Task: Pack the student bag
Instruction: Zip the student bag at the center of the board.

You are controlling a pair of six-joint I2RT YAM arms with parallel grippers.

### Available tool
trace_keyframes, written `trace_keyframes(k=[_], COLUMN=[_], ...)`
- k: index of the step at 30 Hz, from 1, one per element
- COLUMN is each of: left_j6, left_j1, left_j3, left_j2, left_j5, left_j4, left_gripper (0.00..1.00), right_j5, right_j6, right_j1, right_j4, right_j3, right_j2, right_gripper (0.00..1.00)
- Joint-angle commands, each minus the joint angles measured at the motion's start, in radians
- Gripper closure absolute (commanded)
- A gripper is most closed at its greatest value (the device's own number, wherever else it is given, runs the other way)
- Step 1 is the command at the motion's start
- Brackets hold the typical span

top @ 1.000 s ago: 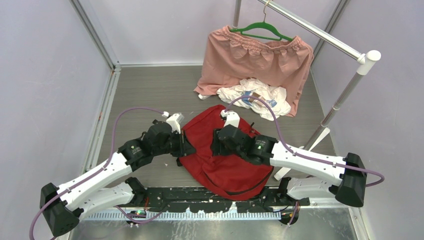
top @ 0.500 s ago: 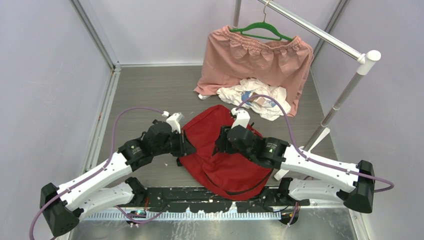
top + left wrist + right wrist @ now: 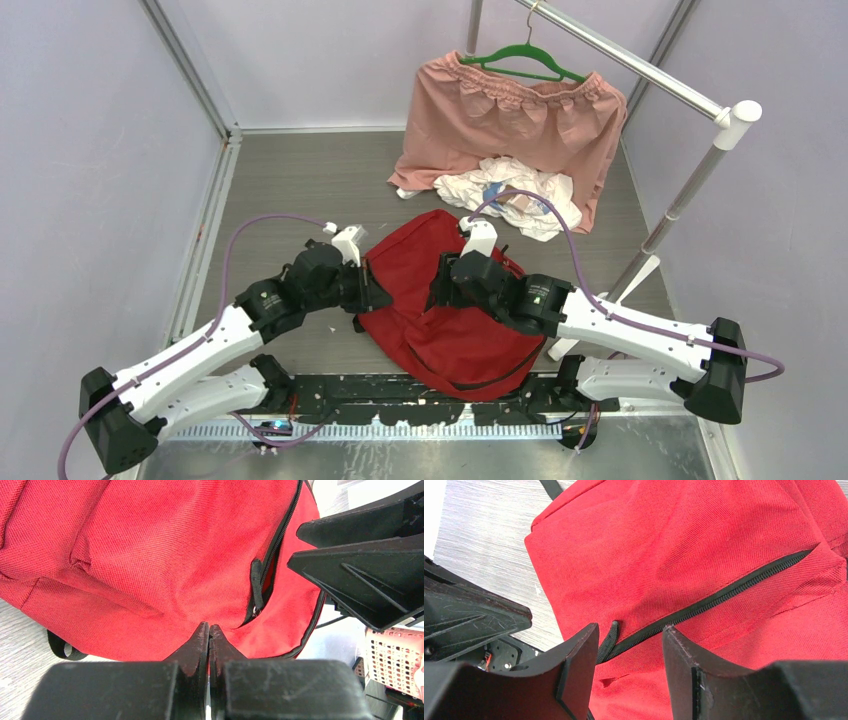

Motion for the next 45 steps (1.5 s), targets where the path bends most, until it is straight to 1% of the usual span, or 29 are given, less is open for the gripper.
trace_keyframes(k=[1, 10, 21, 32, 34, 39, 45], left_j6=[0.001, -0.002, 0.002, 0.001, -0.001, -0.002, -0.001], left_j1=[0.0, 0.0, 0.0, 0.0, 0.0, 0.0, 0.0], left_j3=[0.021, 0.012, 0.02, 0.016, 0.015, 0.02, 0.02], left_j2=[-0.021, -0.019, -0.007, -0.003, 0.001, 0.004, -0.003], left_j5=[-0.012, -0.009, -0.002, 0.001, 0.003, 0.006, 0.002], left_j4=[0.044, 0.056, 0.061, 0.064, 0.067, 0.072, 0.064], left_gripper=[1.0, 1.0, 1.0, 1.0, 1.0, 1.0, 1.0], right_j5=[0.033, 0.056, -0.014, -0.024, -0.039, -0.146, -0.165], right_j6=[-0.002, -0.01, 0.004, -0.015, -0.027, -0.063, -0.062], right_j1=[-0.001, -0.002, -0.001, -0.002, -0.001, -0.001, -0.001], right_j4=[0.014, -0.007, 0.038, 0.056, 0.057, 0.063, 0.074], right_j3=[0.017, 0.015, -0.002, 0.011, 0.019, 0.055, 0.041], right_j2=[-0.005, -0.014, 0.016, 0.057, 0.072, 0.134, 0.138], right_gripper=[0.45, 0.45, 0.45, 0.45, 0.45, 0.48, 0.51])
